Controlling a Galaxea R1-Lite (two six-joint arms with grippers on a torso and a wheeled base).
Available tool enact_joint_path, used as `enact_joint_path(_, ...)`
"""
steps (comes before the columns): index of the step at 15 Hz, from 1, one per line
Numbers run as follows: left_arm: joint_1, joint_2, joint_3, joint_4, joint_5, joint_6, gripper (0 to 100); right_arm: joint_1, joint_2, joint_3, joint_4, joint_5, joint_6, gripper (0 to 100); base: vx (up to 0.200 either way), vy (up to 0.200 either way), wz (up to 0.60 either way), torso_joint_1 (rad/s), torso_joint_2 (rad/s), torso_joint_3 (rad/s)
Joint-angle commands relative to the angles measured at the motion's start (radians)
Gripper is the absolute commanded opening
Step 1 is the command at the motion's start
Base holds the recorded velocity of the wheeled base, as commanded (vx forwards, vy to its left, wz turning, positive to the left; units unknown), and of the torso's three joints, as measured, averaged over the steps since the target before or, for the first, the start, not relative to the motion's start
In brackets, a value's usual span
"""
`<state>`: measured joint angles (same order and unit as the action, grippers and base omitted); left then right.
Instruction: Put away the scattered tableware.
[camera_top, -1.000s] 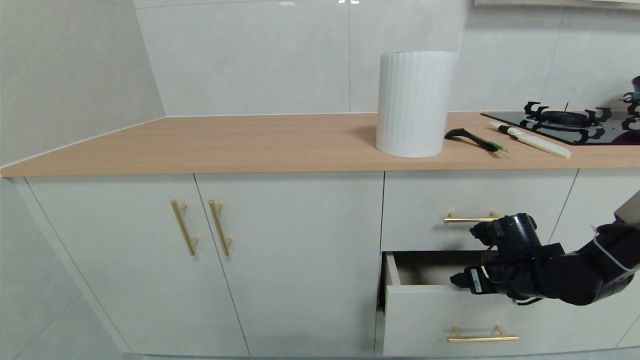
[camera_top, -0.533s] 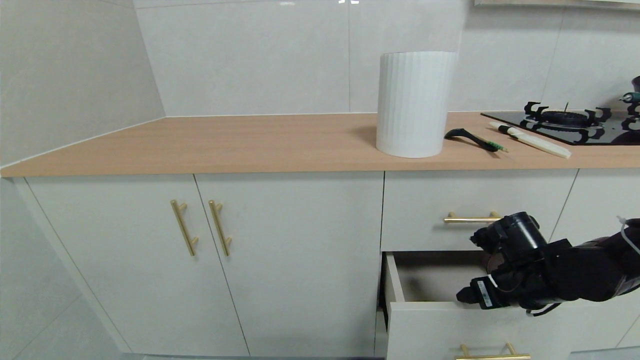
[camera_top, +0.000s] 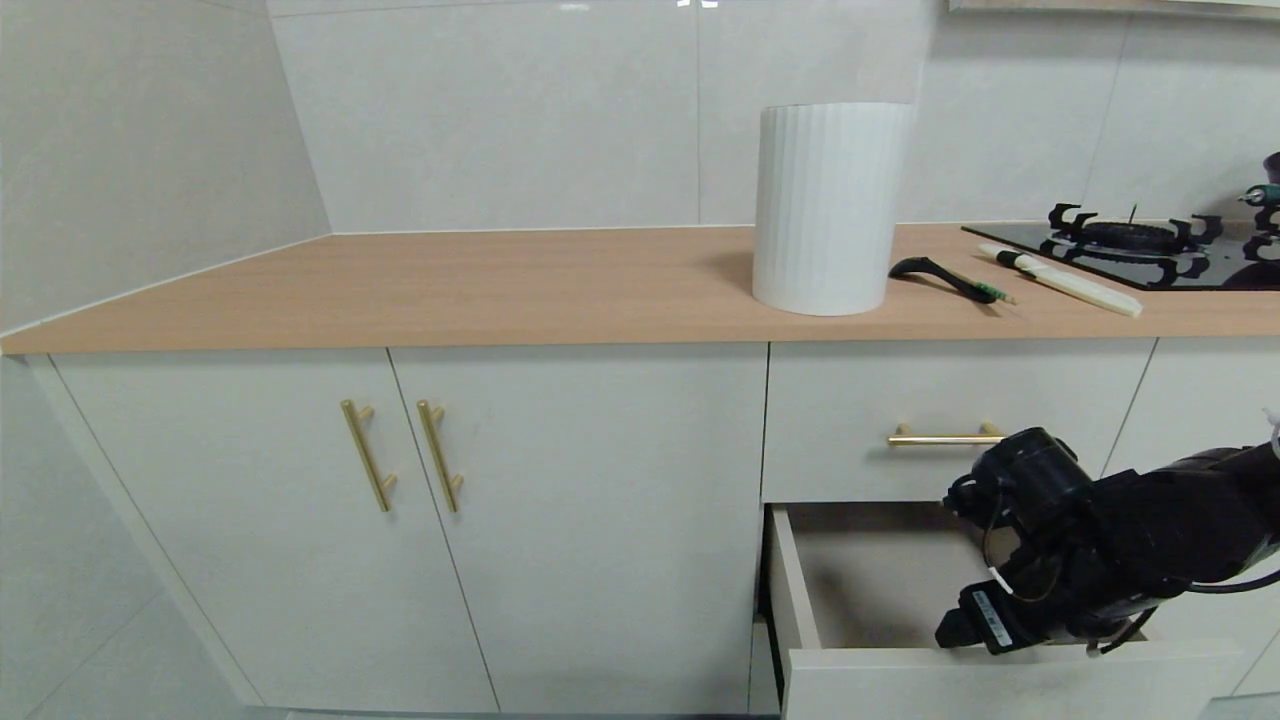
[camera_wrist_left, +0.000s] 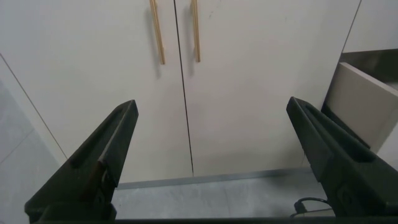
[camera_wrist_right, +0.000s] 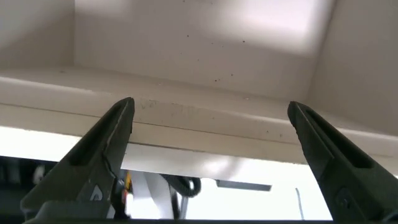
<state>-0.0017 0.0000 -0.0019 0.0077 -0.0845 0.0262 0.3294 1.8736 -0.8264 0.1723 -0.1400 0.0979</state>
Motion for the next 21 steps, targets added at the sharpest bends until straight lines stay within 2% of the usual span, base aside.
enact_joint_path(1,0.0,0.0,0.0,0.0,0.0,0.0,100,0.01,-0.018,-0.002,0.079,0.0,-0.041,100,0.0,0.0,0.0,0.0,0.0,0.0)
enact_joint_path(5,0.0,0.0,-0.001,0.0,0.0,0.0,100,0.05,-0.037,0.001,0.188,0.007,-0.061,100,0.0,0.0,0.0,0.0,0.0,0.0)
enact_joint_path(8,0.0,0.0,0.0,0.0,0.0,0.0,100,0.065,-0.051,-0.002,0.32,0.007,-0.15,100,0.0,0.0,0.0,0.0,0.0,0.0)
enact_joint_path(9,0.0,0.0,0.0,0.0,0.0,0.0,100,0.065,-0.056,-0.007,0.325,0.014,-0.152,100,0.0,0.0,0.0,0.0,0.0,0.0)
enact_joint_path(12,0.0,0.0,0.0,0.0,0.0,0.0,100,0.062,-0.054,-0.054,0.32,0.026,-0.13,100,0.0,0.0,0.0,0.0,0.0,0.0)
enact_joint_path(14,0.0,0.0,0.0,0.0,0.0,0.0,100,0.063,-0.064,-0.086,0.3,0.037,-0.047,100,0.0,0.0,0.0,0.0,0.0,0.0)
enact_joint_path(16,0.0,0.0,0.0,0.0,0.0,0.0,100,0.05,-0.126,-0.117,0.191,0.108,0.066,100,0.0,0.0,0.0,0.0,0.0,0.0)
enact_joint_path(18,0.0,0.0,0.0,0.0,0.0,0.0,100,0.019,-0.185,-0.117,0.141,0.157,0.08,100,0.0,0.0,0.0,0.0,0.0,0.0)
enact_joint_path(21,0.0,0.0,0.0,0.0,0.0,0.0,100,0.0,-0.212,-0.117,0.131,0.157,0.08,100,0.0,0.0,0.0,0.0,0.0,0.0)
